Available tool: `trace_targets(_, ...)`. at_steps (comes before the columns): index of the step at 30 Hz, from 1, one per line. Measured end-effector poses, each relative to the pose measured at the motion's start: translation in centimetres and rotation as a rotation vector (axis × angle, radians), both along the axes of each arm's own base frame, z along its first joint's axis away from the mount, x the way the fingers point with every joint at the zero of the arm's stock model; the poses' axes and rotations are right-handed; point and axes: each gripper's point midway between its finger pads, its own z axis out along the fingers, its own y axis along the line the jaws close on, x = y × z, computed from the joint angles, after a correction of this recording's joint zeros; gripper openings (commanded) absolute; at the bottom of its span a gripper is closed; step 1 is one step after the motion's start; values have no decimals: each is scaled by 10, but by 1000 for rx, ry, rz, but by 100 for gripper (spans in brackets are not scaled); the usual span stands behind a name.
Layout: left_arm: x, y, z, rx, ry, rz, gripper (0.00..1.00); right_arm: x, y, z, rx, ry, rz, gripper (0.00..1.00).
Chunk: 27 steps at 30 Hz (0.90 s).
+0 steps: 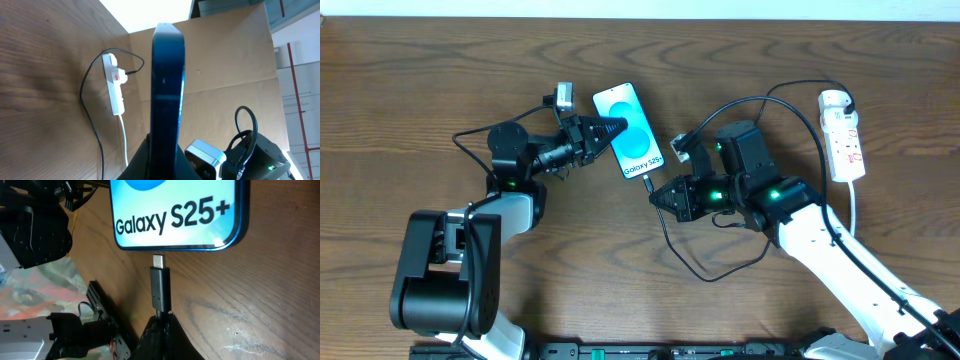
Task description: Plug charger to phone and switch on socket
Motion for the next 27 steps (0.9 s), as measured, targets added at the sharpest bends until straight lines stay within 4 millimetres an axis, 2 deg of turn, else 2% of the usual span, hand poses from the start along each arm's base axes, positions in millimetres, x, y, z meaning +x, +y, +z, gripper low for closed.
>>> trace_targets(27, 0, 0, 0, 1, -2, -2, 7, 6, -1, 0, -11, -26, -19, 1)
